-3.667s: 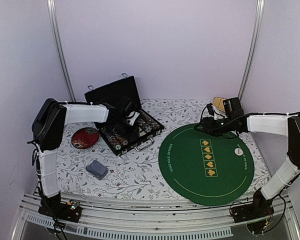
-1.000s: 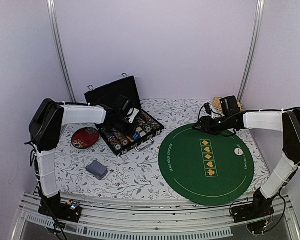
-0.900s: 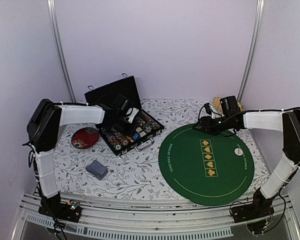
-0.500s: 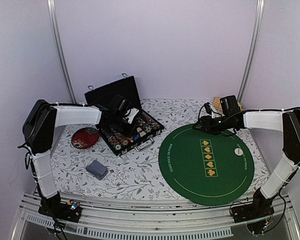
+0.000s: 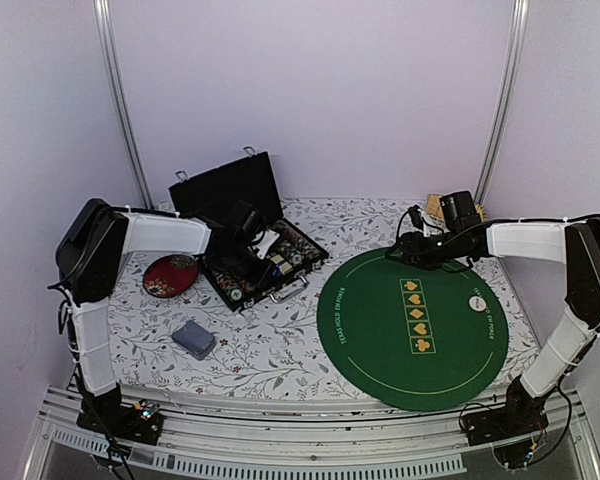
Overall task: Distribute texas hold em gaming equipment
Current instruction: Pick up the small blind button from the poker case, then pass from the left arm to the right
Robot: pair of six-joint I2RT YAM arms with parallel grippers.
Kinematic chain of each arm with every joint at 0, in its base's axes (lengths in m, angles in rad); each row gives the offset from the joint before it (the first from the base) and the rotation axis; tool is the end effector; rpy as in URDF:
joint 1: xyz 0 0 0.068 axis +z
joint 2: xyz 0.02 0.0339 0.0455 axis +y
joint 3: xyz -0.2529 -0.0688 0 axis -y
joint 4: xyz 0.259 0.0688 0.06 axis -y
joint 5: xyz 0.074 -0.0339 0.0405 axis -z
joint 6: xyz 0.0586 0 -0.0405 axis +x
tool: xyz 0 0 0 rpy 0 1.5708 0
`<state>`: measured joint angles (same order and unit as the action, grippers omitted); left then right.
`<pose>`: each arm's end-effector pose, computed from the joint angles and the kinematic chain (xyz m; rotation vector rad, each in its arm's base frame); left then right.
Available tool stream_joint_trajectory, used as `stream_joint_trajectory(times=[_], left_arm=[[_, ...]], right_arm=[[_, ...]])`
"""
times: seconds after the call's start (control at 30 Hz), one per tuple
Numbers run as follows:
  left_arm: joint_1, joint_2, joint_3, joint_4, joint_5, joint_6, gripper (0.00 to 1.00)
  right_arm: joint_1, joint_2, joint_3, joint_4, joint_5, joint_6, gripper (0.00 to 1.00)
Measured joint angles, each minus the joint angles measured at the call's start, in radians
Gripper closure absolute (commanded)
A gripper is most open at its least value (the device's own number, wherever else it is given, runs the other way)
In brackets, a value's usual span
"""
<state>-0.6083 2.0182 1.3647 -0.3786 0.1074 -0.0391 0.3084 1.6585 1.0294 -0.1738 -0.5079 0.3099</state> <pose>0.3570 -0.2562 0.1182 0.7790 2.5234 -0.3664 0.3476 0.1406 0.1715 -0.2512 2.4132 0.8932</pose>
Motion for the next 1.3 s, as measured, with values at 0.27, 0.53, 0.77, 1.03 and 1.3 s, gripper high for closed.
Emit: stream_joint_trajectory(times=[0.27, 0.53, 0.77, 1.03, 1.3], left_arm=[[-0.006, -0.090, -0.036, -0.009, -0.001, -0.022, 1.00], [-0.025, -0.388, -0.139, 0.054, 0.119, -0.047, 1.00], [-0.106, -0.586, -0.293, 0.251, 0.359, -0.043, 1.00], [-0.188, -0.708, -0.357, 0.419, 0.485, -0.028, 1.00], [-0.189, -0.702, -0.362, 0.447, 0.491, -0.028, 1.00]], right_arm=[[0.000, -0.004, 0.000, -0.006, -0.001, 0.000, 0.33], [0.050, -0.130, 0.002, 0.019, -0.110, -0.063, 0.33], [0.301, -0.111, 0.145, 0.156, -0.314, -0.129, 0.36], [0.427, -0.034, 0.267, 0.278, -0.425, -0.134, 0.49], [0.449, -0.026, 0.262, 0.299, -0.476, -0.144, 0.67]])
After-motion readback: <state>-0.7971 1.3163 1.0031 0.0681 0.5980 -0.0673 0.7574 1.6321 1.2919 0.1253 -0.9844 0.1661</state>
